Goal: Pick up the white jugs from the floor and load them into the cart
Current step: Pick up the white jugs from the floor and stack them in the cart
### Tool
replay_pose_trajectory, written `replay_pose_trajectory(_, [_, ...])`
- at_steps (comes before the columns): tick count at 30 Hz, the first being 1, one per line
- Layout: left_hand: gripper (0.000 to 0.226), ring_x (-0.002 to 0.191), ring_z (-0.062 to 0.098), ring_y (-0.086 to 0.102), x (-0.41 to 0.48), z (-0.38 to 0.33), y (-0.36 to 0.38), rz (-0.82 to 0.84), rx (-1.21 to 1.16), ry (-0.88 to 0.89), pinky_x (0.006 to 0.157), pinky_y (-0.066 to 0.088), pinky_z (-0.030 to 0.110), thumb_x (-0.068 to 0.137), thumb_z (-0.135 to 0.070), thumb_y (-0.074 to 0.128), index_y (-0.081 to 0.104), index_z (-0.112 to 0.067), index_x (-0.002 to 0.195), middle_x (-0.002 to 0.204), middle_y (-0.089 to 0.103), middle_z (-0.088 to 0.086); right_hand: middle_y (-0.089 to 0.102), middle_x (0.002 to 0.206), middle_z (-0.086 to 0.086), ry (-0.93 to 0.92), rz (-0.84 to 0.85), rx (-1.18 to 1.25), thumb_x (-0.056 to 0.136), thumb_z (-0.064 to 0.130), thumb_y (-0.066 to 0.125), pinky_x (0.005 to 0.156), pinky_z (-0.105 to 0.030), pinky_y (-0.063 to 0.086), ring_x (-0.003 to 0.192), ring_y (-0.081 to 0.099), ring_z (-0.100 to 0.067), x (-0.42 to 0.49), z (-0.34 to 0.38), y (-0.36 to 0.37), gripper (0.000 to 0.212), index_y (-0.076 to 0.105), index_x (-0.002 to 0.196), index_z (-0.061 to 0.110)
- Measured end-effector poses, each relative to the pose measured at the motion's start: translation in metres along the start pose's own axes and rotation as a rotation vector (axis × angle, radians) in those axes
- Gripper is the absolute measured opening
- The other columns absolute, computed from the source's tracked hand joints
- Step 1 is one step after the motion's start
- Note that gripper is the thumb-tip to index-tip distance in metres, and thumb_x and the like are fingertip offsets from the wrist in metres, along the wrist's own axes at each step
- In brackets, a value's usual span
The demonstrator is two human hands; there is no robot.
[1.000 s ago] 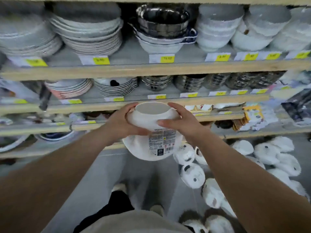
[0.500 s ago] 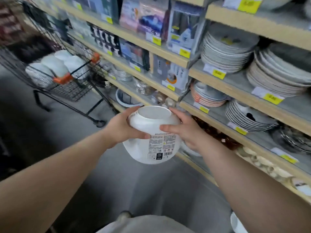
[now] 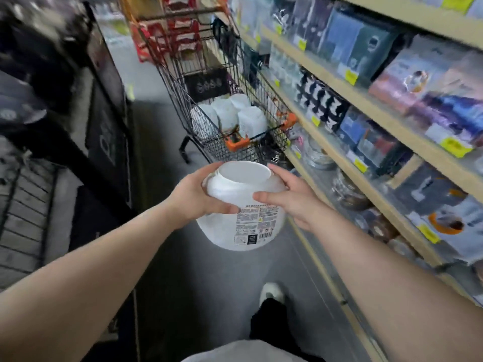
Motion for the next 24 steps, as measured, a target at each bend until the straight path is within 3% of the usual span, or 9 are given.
replay_pose_trajectory(9, [0.117,0.118,0.015,0.054,0.113,-0.012,-0.079,-0.262,-0.008,-0.078,0.103,0.047,0.041,0.04,-0.028,0.096,0.042,-0.036,0.143,0.127,0.057,-0.01,0.06,0.128,0.001,-0.064,0.248,-0.057,0.056,0.012,0.09,0.104,-0.041,0.047,0.115,0.059,-0.015,0.178,0.065,0.029,0.094,0.048,0.141,0.022])
replay_pose_trajectory(14, [0.108,0.117,0.014,0.051,0.165,-0.018,-0.122,-0.364,-0.018,-0.08,0.099,0.043,0.03,0.052,-0.016,0.095,0.04,-0.035,0.143,0.128,0.054,-0.009,0.062,0.126,0.001,-0.066,0.379,-0.109,0.05,0.018,0.094,0.102,-0.046,0.048,0.116,0.059,-0.019,0.26,0.1,0.054,0.1,0.048,0.139,0.025])
replay_pose_trajectory(17, [0.107,0.117,0.014,0.051,0.201,-0.015,-0.151,-0.363,-0.015,-0.075,0.097,0.042,0.029,0.053,-0.016,0.094,0.039,-0.034,0.144,0.129,0.054,-0.009,0.061,0.128,0.001,-0.064,0.387,-0.111,0.051,0.018,0.094,0.101,-0.047,0.049,0.117,0.059,-0.02,0.306,0.111,0.07,0.103,0.046,0.142,0.026])
replay_pose_trajectory(24, [0.106,0.117,0.017,0.053,0.32,-0.002,-0.234,-0.268,0.035,-0.027,0.102,0.046,0.037,0.052,-0.017,0.095,0.042,-0.037,0.141,0.127,0.056,-0.009,0.06,0.123,0.004,-0.091,0.268,-0.094,0.063,0.008,0.087,0.096,-0.048,0.053,0.113,0.058,-0.019,0.411,0.143,0.109,0.084,0.051,0.136,0.028])
Point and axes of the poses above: each hand's wrist, its own x-axis towards the middle knuckle, its own y-axis out of the palm, z = x × y, the point moved 7 cm from there along x, towards the middle knuckle
